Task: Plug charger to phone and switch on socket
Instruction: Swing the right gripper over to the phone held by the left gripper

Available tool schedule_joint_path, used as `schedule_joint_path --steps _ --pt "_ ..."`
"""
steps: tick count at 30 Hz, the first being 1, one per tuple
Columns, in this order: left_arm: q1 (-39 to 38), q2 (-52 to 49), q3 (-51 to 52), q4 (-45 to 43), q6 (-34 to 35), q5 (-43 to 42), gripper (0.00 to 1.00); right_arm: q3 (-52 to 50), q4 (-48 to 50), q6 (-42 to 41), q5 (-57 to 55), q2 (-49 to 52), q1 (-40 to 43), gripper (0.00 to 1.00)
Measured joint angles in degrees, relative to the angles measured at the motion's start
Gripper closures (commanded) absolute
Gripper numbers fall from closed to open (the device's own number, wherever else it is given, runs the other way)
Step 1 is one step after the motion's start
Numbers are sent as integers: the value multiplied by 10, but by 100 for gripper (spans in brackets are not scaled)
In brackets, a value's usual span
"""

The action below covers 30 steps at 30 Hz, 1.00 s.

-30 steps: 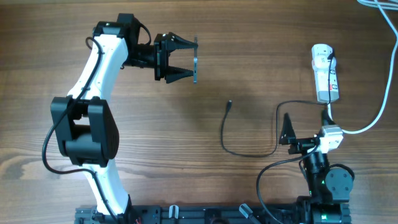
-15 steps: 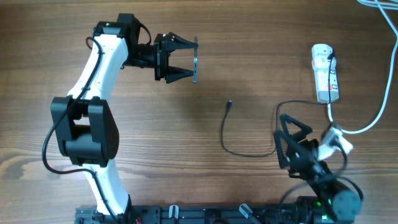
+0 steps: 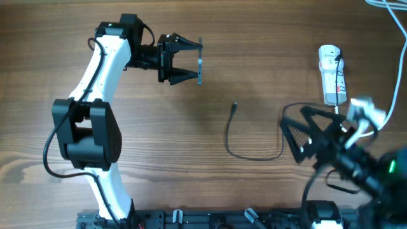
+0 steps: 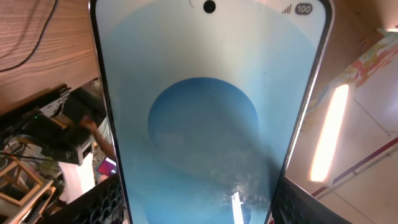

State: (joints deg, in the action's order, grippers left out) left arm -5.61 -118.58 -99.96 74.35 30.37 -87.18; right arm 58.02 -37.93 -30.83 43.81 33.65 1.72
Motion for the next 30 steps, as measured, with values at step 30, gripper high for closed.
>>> schedule_joint_path --steps 30 --pt "0 0 -1 -4 0 16 32 553 -442 -15 -461 546 -461 1"
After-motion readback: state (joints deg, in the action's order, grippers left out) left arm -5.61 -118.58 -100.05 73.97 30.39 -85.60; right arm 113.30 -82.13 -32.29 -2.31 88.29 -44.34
